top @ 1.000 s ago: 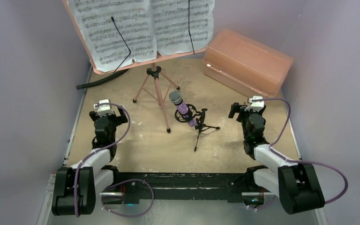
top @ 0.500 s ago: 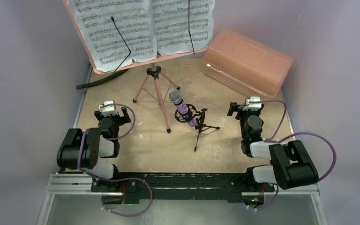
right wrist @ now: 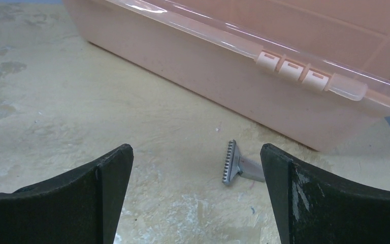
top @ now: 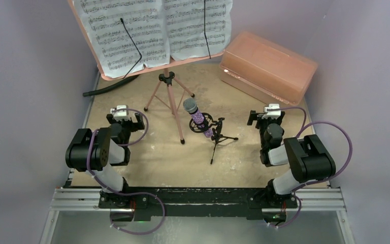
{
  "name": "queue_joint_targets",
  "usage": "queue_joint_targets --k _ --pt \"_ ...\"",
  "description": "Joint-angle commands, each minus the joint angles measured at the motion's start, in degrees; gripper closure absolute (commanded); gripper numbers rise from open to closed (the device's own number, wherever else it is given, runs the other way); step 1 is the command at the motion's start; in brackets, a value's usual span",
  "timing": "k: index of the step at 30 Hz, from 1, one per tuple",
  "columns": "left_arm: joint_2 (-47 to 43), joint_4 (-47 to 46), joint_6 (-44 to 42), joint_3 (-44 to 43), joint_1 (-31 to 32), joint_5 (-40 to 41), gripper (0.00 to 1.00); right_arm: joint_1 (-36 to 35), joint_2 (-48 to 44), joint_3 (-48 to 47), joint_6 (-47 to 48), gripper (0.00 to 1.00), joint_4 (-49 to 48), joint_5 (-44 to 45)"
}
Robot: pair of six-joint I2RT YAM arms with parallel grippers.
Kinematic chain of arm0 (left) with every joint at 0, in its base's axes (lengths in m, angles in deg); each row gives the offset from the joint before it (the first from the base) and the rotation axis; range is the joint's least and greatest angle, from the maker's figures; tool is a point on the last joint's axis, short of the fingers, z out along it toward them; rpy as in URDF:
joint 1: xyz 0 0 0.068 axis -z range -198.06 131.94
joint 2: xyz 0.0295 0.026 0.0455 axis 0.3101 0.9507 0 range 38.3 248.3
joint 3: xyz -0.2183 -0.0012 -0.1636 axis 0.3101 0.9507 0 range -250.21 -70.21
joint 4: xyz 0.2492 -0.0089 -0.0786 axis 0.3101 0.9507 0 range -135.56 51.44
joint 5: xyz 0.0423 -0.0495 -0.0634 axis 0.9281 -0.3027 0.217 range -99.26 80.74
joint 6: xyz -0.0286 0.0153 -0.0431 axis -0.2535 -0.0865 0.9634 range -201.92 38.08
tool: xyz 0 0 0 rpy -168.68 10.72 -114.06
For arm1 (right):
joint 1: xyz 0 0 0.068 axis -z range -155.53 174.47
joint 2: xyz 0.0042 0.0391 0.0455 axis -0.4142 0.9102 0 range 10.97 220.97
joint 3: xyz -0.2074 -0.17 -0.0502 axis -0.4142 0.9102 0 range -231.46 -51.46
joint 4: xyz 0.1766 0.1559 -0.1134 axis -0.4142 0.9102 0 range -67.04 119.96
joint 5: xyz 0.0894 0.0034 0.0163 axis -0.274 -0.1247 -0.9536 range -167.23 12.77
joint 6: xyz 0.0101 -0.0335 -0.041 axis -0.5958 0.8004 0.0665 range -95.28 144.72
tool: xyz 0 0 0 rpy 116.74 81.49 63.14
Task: Set up the instrument practice props
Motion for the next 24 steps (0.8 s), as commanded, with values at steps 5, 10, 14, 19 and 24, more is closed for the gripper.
queue_joint_targets --k 5,10,14,19,24 --pt "-0.4 -0.3 -2.1 -2.0 0.5 -0.8 0.01 1.9 2.0 -1.8 0.9 0.02 -7.6 -3.2" --pt "-0.5 0.7 -2.5 -2.6 0.9 -0.2 0.01 2.0 1.9 -1.6 1.1 0.02 -8.3 -2.5" --pt "-0.5 1.0 -2.6 -2.7 1.0 0.0 0.01 2.1 1.9 -1.9 0.8 0.02 -7.4 -2.8" --pt "-0.4 2.4 -3.1 -3.5 1.6 0.8 0.01 2.0 1.9 -1.9 0.9 0.02 -7.4 -2.8" --pt "-0.4 3.0 -3.3 -3.7 2.0 1.4 0.01 2.0 1.9 -1.9 0.8 0.02 -7.4 -2.8"
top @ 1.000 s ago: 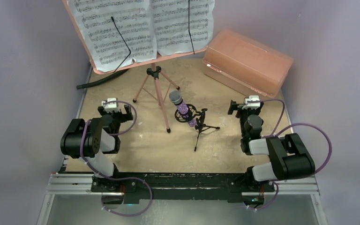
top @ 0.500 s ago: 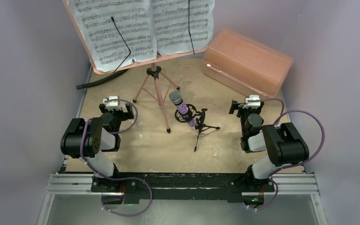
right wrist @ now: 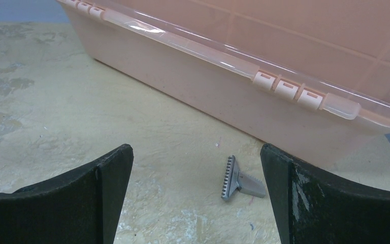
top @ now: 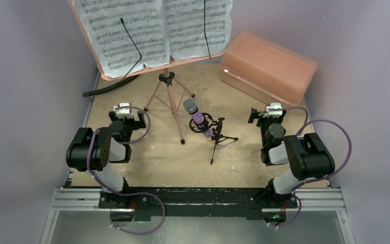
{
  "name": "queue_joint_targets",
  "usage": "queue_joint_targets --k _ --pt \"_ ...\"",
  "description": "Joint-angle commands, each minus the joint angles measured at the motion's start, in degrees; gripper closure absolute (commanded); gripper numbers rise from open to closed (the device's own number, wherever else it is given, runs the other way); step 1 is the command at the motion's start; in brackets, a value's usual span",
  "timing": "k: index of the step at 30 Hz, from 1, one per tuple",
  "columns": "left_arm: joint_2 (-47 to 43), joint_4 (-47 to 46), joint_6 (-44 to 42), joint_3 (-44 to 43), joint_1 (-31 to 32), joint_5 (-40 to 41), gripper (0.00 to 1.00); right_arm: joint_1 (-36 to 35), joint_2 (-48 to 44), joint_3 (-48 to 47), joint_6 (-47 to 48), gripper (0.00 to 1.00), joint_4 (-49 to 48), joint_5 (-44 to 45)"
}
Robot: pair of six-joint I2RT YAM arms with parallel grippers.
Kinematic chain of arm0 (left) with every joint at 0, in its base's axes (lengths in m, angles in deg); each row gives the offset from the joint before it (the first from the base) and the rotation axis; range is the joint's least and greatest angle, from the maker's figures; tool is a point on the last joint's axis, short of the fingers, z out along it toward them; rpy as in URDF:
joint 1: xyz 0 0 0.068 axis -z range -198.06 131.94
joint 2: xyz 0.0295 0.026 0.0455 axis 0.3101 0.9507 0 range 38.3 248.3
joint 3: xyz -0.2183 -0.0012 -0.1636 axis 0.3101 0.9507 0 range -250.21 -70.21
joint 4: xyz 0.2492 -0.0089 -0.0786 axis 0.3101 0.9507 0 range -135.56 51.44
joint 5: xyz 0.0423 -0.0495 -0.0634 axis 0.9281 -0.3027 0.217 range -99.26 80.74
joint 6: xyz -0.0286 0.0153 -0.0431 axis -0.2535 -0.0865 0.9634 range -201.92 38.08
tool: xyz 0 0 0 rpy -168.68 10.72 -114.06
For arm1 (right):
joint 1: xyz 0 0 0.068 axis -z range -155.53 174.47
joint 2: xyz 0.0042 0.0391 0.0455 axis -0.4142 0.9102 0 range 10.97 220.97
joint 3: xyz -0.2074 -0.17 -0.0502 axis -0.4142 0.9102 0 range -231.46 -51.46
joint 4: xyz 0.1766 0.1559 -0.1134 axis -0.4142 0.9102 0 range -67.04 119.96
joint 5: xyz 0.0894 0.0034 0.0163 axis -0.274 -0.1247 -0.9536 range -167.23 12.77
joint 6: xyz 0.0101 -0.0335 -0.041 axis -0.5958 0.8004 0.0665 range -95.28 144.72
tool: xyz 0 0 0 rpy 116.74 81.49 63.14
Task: Set up the instrument practice props
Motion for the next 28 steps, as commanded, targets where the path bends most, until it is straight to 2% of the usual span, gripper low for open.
queue_joint_targets --k 1,23,28 --pt "-0.4 -0.1 -1.1 -1.4 0.6 0.9 0.01 0.2 -0.2 -1.3 0.7 0.02 -3.4 -0.5" --pt "-0.5 0.9 -1.5 -1.9 1.1 1.1 0.01 0.3 -0.2 -1.3 0.8 0.02 -3.5 -0.5" --pt "-0.7 2.4 -2.3 -2.5 3.6 5.9 0.01 0.3 -0.2 -1.3 0.8 0.02 -3.4 -0.5"
